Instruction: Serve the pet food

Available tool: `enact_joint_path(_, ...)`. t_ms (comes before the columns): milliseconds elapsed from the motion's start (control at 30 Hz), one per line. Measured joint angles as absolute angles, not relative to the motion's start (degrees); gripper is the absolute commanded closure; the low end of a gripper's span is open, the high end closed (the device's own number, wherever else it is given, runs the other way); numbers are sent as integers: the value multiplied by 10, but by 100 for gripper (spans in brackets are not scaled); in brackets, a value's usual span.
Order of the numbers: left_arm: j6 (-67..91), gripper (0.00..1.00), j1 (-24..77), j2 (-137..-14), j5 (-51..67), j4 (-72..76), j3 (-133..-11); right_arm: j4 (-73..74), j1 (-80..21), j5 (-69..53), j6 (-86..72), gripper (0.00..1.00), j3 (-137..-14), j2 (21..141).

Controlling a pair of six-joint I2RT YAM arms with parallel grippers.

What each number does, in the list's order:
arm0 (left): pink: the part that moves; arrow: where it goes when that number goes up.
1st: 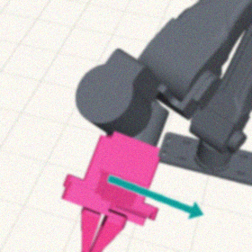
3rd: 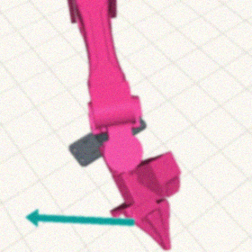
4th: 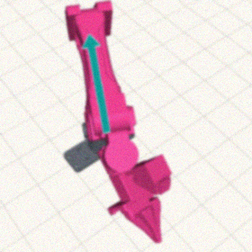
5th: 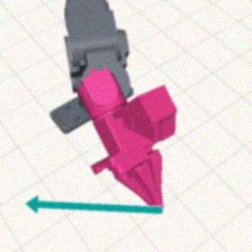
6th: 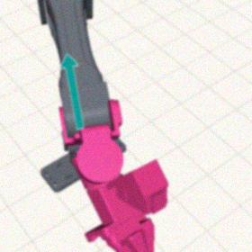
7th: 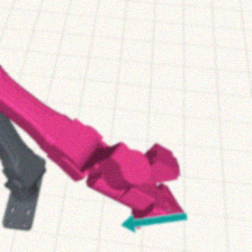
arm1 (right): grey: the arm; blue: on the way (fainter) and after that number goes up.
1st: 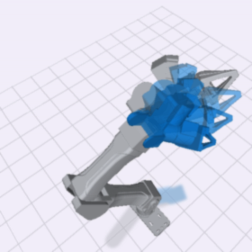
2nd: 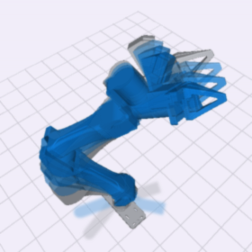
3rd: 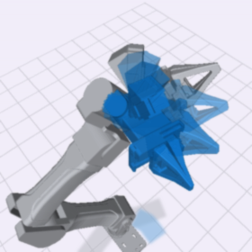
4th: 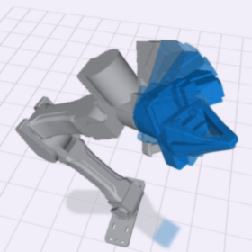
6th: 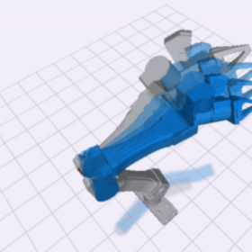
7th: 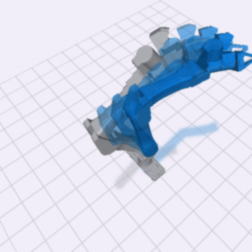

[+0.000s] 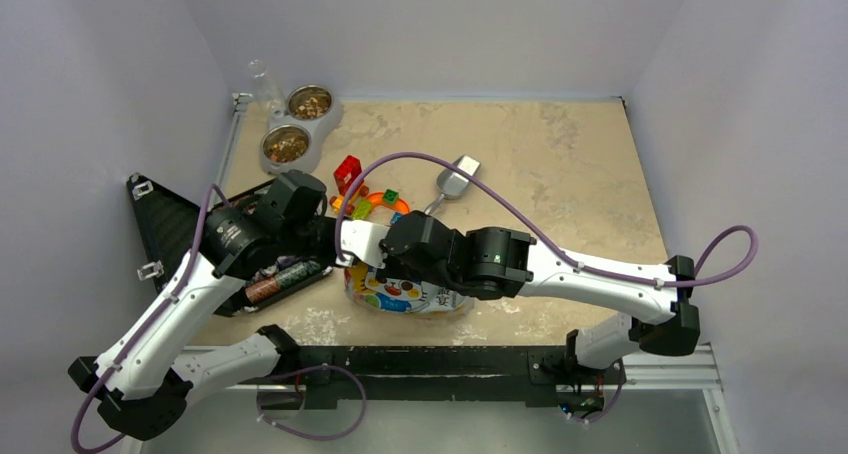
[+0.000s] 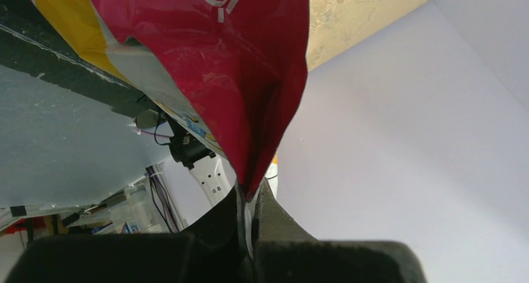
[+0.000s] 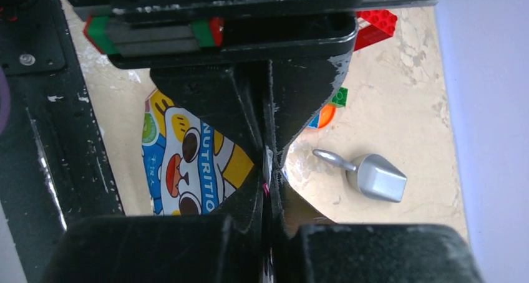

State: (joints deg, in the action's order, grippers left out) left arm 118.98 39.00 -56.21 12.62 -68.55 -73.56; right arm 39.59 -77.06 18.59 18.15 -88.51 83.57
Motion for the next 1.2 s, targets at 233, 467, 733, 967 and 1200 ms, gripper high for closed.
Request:
enact_joint_path(233, 1190, 100, 380, -576, 130, -692, -747, 380, -775, 221, 154, 100, -867, 827)
enact_joint_path(467, 1190, 100, 376, -582, 135, -708, -756, 389, -745, 195, 105, 70, -837, 790)
enact_joint_path(733, 1193, 100, 375, -589, 127, -717, -766, 412, -740, 187, 77, 100, -844, 788)
enact_joint_path(967, 1194, 100, 375, -589, 123, -712, -767, 415, -728, 182, 19, 95, -841, 780)
enact_joint_path(1200, 1194, 100, 375, -589, 123, -710, -767, 396, -706, 156, -18, 100, -794, 732)
